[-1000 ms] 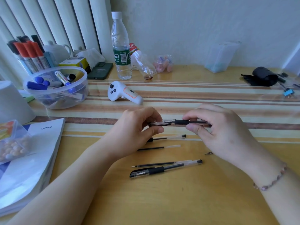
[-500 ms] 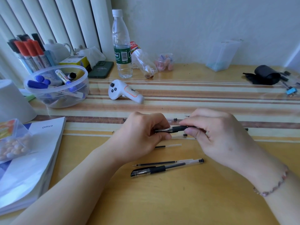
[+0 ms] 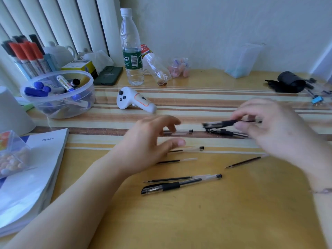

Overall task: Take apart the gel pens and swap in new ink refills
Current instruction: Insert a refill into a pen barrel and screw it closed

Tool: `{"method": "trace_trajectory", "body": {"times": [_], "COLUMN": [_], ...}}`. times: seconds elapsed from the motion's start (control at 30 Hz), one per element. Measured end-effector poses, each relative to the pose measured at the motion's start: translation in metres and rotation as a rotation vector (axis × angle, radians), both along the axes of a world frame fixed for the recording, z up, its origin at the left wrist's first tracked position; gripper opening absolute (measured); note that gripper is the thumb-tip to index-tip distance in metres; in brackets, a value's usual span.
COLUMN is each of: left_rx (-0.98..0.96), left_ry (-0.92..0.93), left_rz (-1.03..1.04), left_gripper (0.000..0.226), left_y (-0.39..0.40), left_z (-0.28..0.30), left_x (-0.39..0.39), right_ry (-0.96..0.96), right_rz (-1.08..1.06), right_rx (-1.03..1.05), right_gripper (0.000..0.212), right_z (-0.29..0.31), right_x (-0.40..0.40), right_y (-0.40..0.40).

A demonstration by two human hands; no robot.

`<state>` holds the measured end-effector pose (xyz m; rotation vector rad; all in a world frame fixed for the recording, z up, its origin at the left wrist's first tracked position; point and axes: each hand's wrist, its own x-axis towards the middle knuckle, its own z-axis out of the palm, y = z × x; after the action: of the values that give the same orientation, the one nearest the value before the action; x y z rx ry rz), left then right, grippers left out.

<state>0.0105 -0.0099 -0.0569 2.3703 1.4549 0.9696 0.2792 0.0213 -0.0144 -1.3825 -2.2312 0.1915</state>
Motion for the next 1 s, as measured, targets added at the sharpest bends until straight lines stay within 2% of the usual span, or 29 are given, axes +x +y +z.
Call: {"method": "trace_trajectory", "body": {"times": [0.1,0.2,0.33,0.67,0.87,0.93,1.0], "left_rx": [0.034,-0.053,-0.163,-0.154,-0.126,-0.118,-0.08], "left_ry": [0.055,0.151,0.199,0.14,0.097,0.077,0.056], "left_rz": [0.237,0.381,0.411,0.4,0.404,0.394,0.35], "left_gripper": [0.028,0.023,0.022,0.011,0.01,0.01,0.011], "left_y": [0.009,0.016,0.02,0.021,0.019,0.018,0.017], "left_z": [-0.001,-0.008,-0.013,-0.014,-0.01,-0.008,-0.006], "left_x": [-0.017,-0.029,-0.034,-0.032,-0.03,-0.03,-0.028], "right_ry": [-0.138,-0.205,-0.272,-0.283,-0.198,-0.164,-0.037], "right_rz": [-0.078,-0.1,-0.082,-0.064,-0.067,-0.076,-0.048], "right_rx": [-0.21,-0.366,-0.448,-0.517,-0.425,-0.286,-0.051], "right_gripper": [0.021,0.025,0.019,0.022,0.022,0.02,0.02], "right_z": [0.004,-0.005,-0.013,-0.01,-0.008,-0.01,-0.013], "right_x": [0.029,0.034,0.032,0.026,0.022,0.018,0.006], "right_y": [0.012,0.017,0.02,0.014,0.012,0.013,0.01]}}
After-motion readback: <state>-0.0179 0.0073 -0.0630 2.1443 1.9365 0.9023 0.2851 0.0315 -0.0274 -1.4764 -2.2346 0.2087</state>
